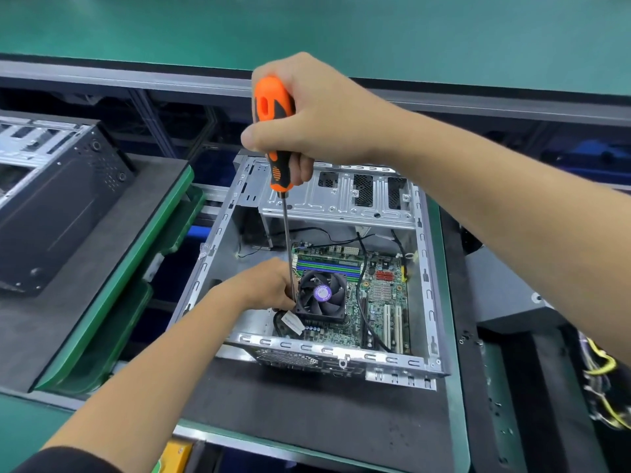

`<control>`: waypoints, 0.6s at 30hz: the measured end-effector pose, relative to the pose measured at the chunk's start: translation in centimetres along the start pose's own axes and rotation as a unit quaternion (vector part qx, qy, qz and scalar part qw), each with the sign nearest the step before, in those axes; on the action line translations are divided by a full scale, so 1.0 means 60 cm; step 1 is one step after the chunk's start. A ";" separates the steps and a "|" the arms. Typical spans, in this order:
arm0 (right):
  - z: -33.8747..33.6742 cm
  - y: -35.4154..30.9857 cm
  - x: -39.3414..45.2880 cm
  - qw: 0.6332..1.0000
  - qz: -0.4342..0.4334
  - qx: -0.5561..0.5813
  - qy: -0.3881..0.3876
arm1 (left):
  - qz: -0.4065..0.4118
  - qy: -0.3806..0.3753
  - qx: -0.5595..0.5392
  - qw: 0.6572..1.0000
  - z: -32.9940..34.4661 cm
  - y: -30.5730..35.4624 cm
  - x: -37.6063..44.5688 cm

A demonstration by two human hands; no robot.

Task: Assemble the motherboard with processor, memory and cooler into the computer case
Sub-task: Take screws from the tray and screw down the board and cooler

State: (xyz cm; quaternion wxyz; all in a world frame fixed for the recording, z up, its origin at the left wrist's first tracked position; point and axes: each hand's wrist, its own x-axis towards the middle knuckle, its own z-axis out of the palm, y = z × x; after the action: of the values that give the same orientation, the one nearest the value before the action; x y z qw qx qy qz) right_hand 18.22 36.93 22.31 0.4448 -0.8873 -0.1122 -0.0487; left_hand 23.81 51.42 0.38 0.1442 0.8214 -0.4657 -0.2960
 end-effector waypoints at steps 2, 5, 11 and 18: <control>0.001 -0.002 -0.001 1.000 -0.002 0.000 0.000 | 0.000 0.000 0.000 1.000 0.001 -0.002 0.001; 0.001 -0.005 -0.004 1.000 0.002 -0.005 0.000 | -0.017 -0.003 -0.004 1.000 0.003 -0.007 0.002; 0.004 -0.011 -0.009 1.000 0.002 -0.005 -0.007 | -0.018 -0.006 -0.005 1.000 0.005 -0.008 0.004; -0.002 -0.025 -0.014 0.997 -0.030 -0.059 -0.034 | -0.015 -0.020 0.010 1.000 0.006 -0.010 0.007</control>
State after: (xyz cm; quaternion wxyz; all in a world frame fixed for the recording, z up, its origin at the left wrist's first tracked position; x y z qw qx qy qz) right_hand 17.04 37.55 23.40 0.3855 -0.9095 -0.1511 -0.0386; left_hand 24.17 51.40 -0.34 0.1226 0.8237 -0.4587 -0.3100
